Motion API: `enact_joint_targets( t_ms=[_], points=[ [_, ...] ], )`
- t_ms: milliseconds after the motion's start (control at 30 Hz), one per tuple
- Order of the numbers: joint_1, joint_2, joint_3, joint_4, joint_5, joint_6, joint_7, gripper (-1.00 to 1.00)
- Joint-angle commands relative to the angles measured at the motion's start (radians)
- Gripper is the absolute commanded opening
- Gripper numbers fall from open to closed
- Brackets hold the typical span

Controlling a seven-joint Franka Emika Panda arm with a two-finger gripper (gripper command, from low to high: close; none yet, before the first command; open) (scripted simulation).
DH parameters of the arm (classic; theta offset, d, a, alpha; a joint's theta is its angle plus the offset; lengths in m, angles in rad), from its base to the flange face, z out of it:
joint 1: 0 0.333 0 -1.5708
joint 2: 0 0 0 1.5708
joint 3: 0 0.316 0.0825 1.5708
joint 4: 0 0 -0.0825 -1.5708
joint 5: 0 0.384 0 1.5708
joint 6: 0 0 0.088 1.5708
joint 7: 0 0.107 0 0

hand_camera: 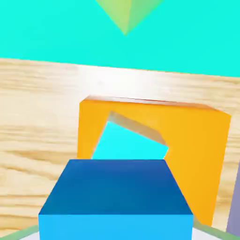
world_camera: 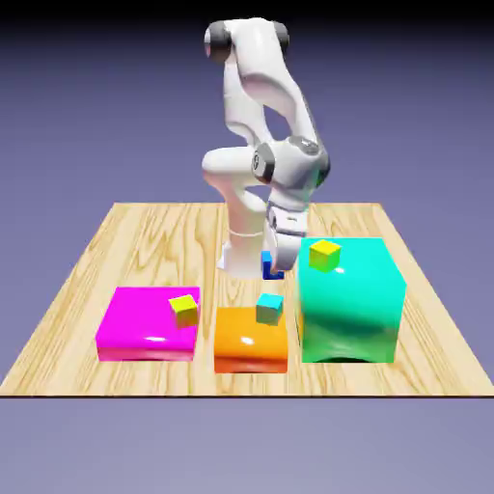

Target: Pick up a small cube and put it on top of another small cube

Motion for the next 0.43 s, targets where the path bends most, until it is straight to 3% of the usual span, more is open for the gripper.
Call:
enact_joint_targets(
  t_ms=[0, 133, 167, 400],
  points=[
    [-0.010, 0.035, 0.000, -0.010, -0.022, 0.045, 0.016, -1.00],
    [-0.039, 0.141, -0.002, -0.039, -0.086, 0.178, 0.063, -1.00],
    [-0.039, 0.141, -0.002, -0.039, -0.086, 0.178, 0.063, 1.00],
    [0.009, -0.035, 0.001, 0.009, 0.020, -0.042, -0.015, 1.00]
  ],
)
